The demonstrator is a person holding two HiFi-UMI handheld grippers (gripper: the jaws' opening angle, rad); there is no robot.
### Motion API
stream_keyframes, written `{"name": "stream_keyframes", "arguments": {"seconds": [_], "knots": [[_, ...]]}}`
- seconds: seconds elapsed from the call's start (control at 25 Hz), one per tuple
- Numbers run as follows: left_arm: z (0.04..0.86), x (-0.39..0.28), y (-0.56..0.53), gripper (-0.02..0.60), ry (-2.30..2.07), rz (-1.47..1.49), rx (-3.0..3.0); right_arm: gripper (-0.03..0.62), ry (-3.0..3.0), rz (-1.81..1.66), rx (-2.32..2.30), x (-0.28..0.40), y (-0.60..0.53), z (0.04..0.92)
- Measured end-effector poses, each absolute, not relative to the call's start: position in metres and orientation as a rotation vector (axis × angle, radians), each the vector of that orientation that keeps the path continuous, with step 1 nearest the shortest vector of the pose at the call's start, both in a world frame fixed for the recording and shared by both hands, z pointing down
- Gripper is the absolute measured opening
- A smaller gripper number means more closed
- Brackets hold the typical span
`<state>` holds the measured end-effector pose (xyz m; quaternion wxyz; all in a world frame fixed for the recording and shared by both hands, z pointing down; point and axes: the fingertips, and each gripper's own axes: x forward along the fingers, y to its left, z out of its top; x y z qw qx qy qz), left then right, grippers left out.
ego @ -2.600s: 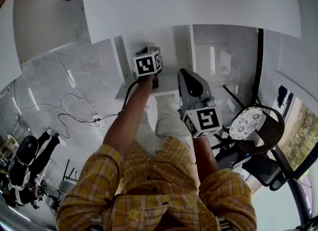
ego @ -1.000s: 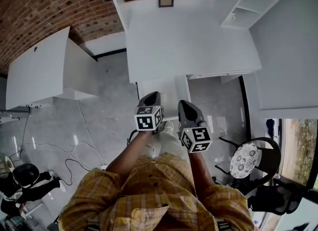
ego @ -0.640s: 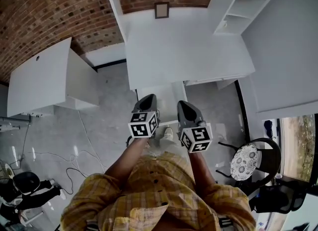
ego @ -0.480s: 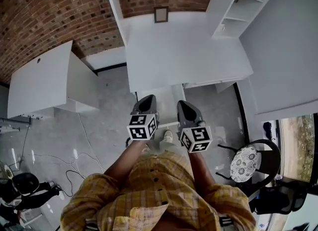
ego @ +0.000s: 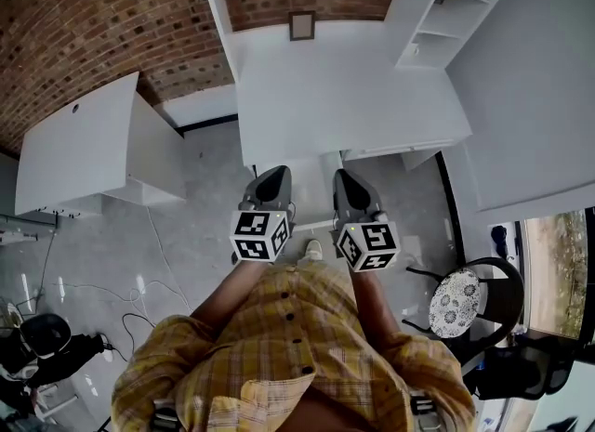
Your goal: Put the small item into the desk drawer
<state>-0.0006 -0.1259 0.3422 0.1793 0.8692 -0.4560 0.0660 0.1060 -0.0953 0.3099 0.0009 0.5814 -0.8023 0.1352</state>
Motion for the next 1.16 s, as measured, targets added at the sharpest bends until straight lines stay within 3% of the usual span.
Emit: {"name": "stream_keyframes", "arguments": {"seconds": [1.16], "knots": [[0.312,0.021,-0.122,0.003,-1.37,0.127,2.619,0.0,-2.583,0.359,1.776,0.127,-0.109,0.303]]}}
